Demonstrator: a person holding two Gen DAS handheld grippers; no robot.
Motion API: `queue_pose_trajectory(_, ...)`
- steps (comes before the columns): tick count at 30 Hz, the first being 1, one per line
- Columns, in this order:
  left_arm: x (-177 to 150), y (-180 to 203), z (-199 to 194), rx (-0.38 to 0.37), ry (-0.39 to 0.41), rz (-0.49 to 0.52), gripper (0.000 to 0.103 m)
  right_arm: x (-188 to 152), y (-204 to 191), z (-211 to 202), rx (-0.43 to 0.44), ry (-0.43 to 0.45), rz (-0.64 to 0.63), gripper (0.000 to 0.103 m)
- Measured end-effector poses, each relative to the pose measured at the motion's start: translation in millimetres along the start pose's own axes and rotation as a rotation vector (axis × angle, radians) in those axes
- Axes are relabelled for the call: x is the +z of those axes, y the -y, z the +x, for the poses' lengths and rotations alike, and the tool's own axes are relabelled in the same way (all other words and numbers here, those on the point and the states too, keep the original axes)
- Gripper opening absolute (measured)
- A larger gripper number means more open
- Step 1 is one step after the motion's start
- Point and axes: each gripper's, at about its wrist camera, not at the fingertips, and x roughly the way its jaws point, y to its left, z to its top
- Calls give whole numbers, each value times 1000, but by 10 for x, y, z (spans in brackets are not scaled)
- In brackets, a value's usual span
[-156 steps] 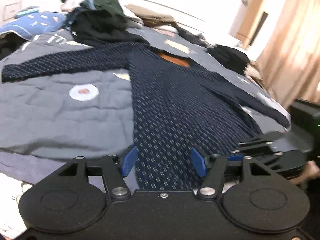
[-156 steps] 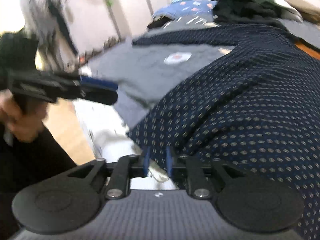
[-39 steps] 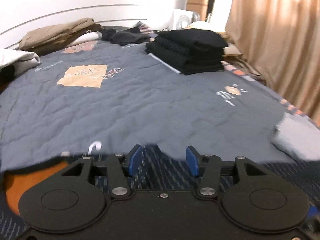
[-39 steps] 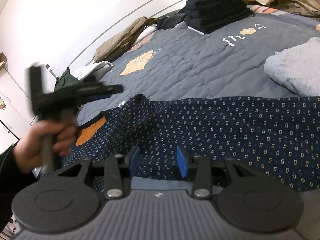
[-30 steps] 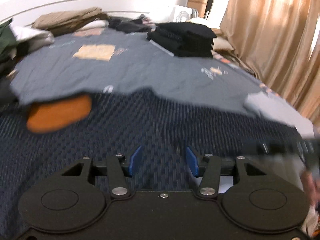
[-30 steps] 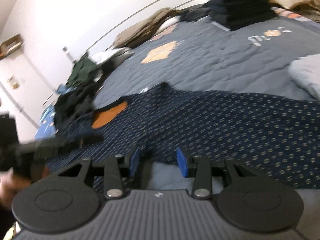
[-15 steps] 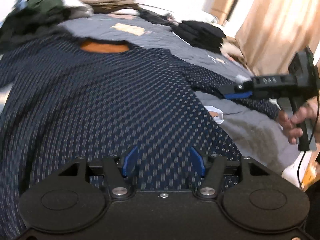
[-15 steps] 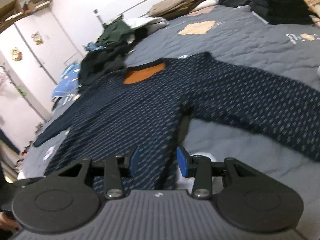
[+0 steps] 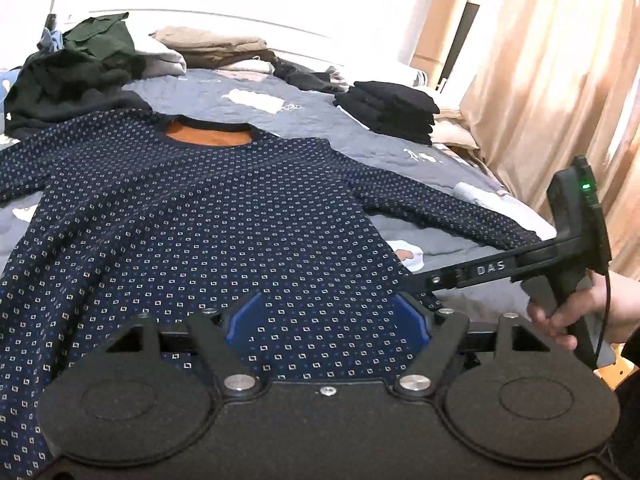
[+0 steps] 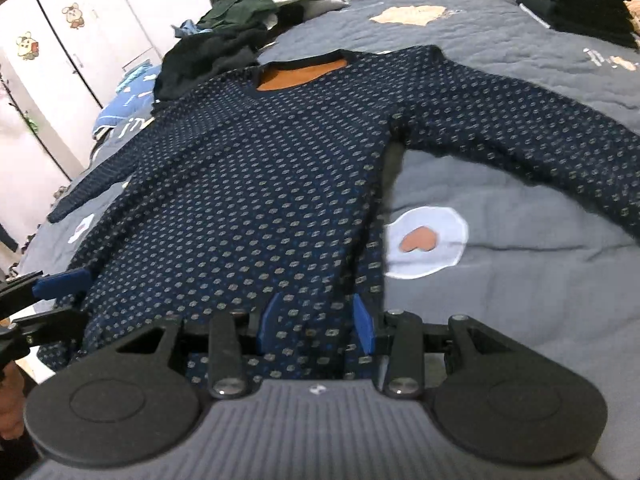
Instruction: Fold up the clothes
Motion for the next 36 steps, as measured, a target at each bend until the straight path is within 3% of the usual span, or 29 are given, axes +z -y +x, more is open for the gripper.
queue_pose_trajectory(5,-87,42,-83,-4,-22,17,71,-76,-51,64,-17,-21,-6,40)
queue_pose_trajectory(10,-126,51,-130,-11,-26,13,72,-226,-38,-17,-43,-5,79,40)
queue_pose_trajectory(14,-143,116,-190,-22,-21,22,72,-362,-168,-41,-54,-19,47,40)
queue_pose_trajectory(18,-165,188,-268,-32,-6,24,75,-465,-291,-46,-146,-26,-20,40)
queue_pose_trajectory(24,-189,252,-344,-38,0,23,75,-583,-269,-16,-155,20,-3,39)
queue_pose_trajectory(26,-195,251,-369,-37,5,12,75,-572,-262,-81,-122,49,37,30)
queue_pose_trajectory(28,-190,239,-387,-34,12,1,75,-556,-255,-158,-86,79,81,5)
queue_pose_trajectory(36,-153,164,-430,-22,31,-34,77,-460,-140,-684,149,268,299,3)
